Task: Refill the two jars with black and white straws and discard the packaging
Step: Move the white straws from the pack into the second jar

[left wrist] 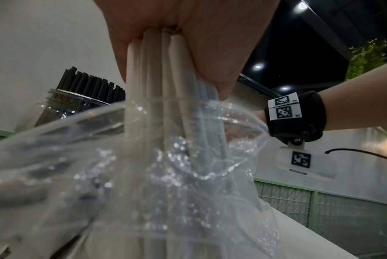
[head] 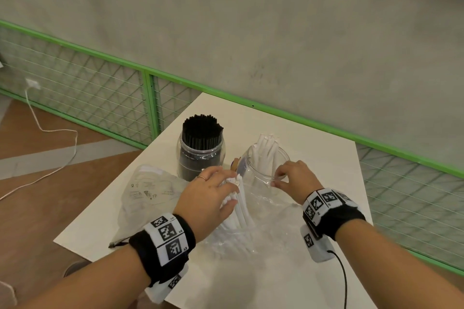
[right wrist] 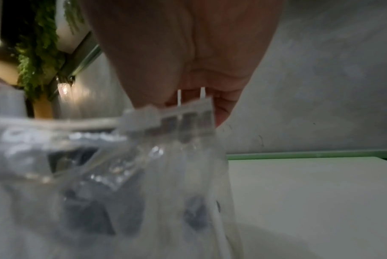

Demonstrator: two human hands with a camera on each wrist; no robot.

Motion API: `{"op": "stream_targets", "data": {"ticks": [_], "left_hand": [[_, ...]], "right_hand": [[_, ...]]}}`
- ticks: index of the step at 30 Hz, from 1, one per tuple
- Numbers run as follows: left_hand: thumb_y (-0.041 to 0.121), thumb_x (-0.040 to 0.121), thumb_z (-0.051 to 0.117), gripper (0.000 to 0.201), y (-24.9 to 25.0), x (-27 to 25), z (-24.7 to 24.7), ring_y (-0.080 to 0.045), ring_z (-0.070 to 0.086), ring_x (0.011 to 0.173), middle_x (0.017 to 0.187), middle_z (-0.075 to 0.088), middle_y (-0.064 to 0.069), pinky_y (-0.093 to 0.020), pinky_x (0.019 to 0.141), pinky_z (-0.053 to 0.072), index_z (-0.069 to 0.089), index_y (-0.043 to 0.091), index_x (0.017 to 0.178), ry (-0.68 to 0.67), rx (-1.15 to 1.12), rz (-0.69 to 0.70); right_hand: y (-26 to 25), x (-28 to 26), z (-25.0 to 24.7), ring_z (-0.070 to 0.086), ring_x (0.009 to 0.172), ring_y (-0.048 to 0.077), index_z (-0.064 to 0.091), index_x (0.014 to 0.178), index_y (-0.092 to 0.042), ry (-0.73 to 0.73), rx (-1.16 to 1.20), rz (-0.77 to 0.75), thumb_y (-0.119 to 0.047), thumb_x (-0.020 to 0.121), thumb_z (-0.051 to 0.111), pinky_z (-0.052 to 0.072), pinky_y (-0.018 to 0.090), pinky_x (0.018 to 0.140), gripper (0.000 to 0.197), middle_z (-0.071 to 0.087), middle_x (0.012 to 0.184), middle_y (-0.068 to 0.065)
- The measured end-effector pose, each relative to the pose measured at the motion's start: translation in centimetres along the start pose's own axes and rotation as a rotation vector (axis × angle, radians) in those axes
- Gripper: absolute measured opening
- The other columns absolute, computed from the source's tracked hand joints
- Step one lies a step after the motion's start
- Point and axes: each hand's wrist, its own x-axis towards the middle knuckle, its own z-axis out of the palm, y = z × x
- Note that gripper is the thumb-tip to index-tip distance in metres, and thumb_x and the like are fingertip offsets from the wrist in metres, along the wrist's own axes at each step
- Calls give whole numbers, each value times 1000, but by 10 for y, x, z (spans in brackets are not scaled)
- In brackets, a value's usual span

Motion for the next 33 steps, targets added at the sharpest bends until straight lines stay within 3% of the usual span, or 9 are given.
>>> {"op": "stream_targets", "data": {"ticks": [3,7,12,15,18,21,24,29,33], "left_hand": [[39,83,52,24,0,-1,0,-20,50,116,121,59,11,-33,87,50,67,27,97,-7,6,0],[39,83,51,25,1,-2,0,-22,52,115,120,60,11,-34,85,51,68,26,97,-4,4,4],[39,83,49,27,5,-4,-3,-22,54,113,119,61,10,-34,83,53,69,26,95,3,8,0],[41,83,47,28,7,-6,-6,-21,53,114,120,60,11,-34,80,54,68,27,95,-14,19,-11],[42,84,46,29,7,-8,-6,-22,52,116,122,60,11,-37,82,54,68,28,97,-29,20,-24],[40,84,49,26,7,-9,-6,-23,52,115,122,60,10,-38,81,54,67,27,96,-21,28,-12],[38,83,50,25,7,-10,-5,-24,53,114,121,60,9,-38,80,54,67,26,96,-17,31,-5],[40,84,49,26,7,-11,-6,-22,52,114,122,59,10,-37,83,53,67,27,97,-27,24,-7],[40,84,48,27,7,-10,-5,-22,52,114,122,60,9,-37,82,53,67,25,97,-31,25,-8]], "right_hand": [[11,-11,-2,48,99,18,68,91,-19,50,39,9,-37,84,69,35,25,80,20,61,94,-5],[20,-33,-12,52,92,14,68,86,-22,80,87,33,-47,79,71,39,26,78,25,62,89,-8],[-2,-20,-26,52,80,13,59,116,-16,223,214,-1,-33,80,75,40,25,77,43,55,105,0],[-18,-1,-26,55,103,19,46,135,-19,186,221,-11,-28,84,71,45,32,92,57,45,129,4],[-30,14,-24,48,123,23,40,141,-24,48,115,-10,-26,90,62,41,35,101,55,42,138,5],[-40,20,-20,53,112,25,52,132,-22,-45,81,-7,-18,93,56,40,28,91,39,53,128,7],[-41,19,-22,53,84,22,63,110,-16,46,155,29,-8,89,57,35,25,72,23,61,96,8],[-16,5,-60,54,84,20,66,102,-15,201,223,41,-12,86,66,36,24,75,16,64,94,3],[14,1,-70,60,88,26,66,100,-15,265,259,129,-10,85,67,44,28,79,17,68,98,8]]}}
